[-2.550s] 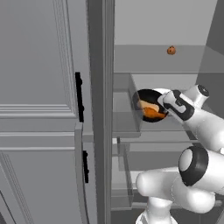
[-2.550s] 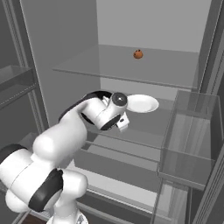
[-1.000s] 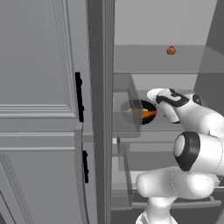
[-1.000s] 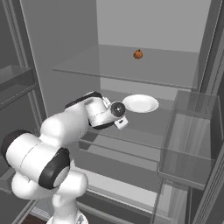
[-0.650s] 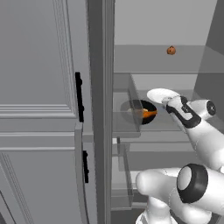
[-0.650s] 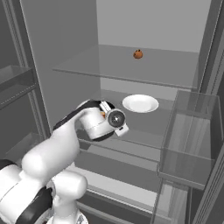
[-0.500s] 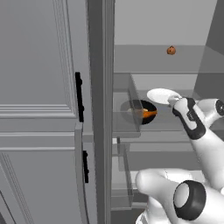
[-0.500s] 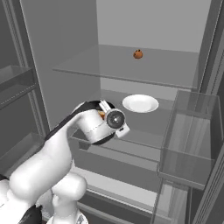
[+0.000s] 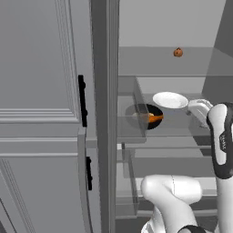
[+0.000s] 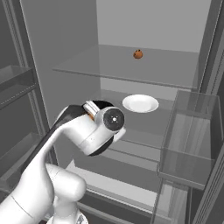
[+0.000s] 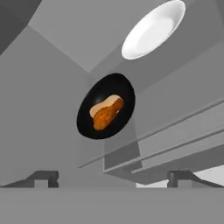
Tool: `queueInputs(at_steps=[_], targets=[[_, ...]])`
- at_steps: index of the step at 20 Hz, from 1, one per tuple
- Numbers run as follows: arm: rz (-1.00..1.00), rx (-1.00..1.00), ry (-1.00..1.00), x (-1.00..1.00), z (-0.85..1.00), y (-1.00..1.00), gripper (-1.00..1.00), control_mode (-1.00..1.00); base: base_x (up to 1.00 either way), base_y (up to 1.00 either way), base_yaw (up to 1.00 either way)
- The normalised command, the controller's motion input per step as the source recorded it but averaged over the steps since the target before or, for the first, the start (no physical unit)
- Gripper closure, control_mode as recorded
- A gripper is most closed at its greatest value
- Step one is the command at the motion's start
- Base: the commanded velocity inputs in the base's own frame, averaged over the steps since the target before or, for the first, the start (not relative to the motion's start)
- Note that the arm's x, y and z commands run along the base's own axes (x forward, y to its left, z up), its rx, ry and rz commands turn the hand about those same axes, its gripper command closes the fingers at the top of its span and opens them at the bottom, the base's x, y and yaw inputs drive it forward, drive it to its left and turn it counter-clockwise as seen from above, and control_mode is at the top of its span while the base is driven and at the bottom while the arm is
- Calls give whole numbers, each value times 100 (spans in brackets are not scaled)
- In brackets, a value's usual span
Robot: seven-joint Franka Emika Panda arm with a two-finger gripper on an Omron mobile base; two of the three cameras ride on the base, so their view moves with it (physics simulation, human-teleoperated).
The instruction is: Pick the chicken drumstick and squash from their plates and place them in the bowl. Then put the bowl in the fridge.
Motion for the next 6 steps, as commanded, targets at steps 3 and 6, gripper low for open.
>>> queueInputs(at_steps=[3, 6], targets=[[17, -5, 9, -95, 42, 45, -100, -100, 0, 0, 0], [-5, -14, 10, -53, 16, 85, -100, -100, 0, 0, 0]])
